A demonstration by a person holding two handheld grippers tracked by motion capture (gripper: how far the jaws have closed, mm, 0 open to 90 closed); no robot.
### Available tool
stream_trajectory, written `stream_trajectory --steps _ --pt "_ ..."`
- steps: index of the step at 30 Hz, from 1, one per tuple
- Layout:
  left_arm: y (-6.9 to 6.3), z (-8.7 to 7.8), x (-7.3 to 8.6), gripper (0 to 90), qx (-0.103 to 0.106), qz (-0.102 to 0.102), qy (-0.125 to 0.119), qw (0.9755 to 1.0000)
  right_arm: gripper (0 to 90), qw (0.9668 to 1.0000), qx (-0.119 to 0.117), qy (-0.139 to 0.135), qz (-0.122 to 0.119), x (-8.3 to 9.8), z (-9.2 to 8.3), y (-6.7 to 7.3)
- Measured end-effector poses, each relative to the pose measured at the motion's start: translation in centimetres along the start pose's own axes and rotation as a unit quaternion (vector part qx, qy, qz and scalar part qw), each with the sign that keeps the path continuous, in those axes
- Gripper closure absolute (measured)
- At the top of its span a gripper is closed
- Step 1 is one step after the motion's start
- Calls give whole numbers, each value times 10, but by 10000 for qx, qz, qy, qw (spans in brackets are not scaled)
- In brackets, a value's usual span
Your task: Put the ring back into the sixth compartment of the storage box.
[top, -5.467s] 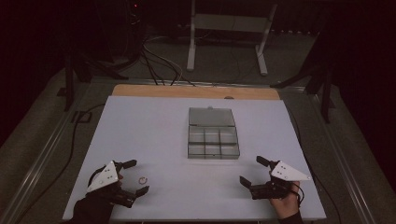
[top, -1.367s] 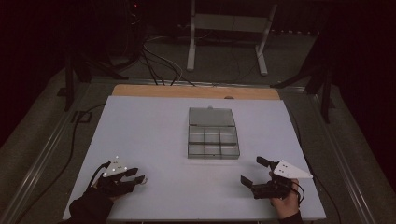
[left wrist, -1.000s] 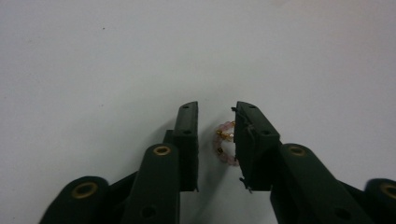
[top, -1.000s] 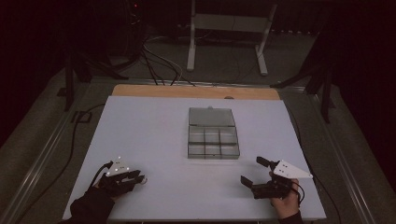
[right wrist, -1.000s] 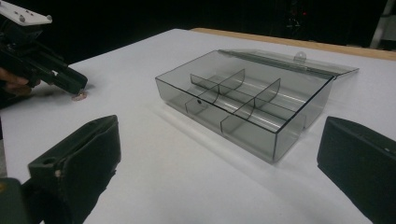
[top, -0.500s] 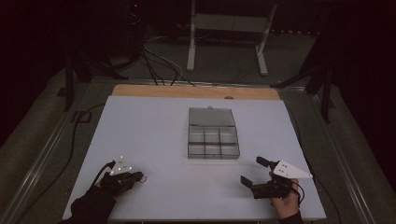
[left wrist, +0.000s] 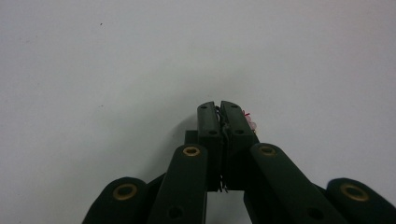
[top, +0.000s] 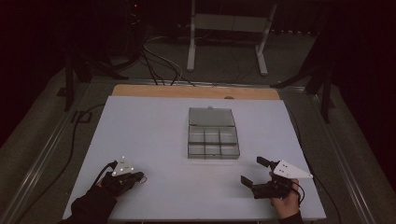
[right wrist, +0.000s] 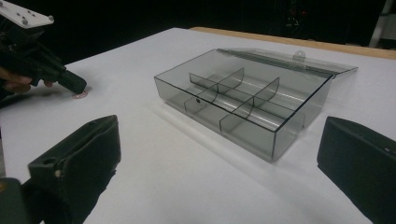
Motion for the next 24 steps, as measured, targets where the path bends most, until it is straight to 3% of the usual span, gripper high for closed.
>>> stream_trajectory --steps 24 --pt "-6 -8 -13 899 98 45 -186 9998 0 10000 31 -16 28 0 -1 -1"
Point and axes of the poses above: each handheld gripper's, and its own axes: z roughly forward along the jaws, x roughly out of its underside, y roughly to its left, the point moved 7 cm from there along z, roughly forward along the jaws, and after that the axes turned 5 degrees about -y, right-handed, at the moved point
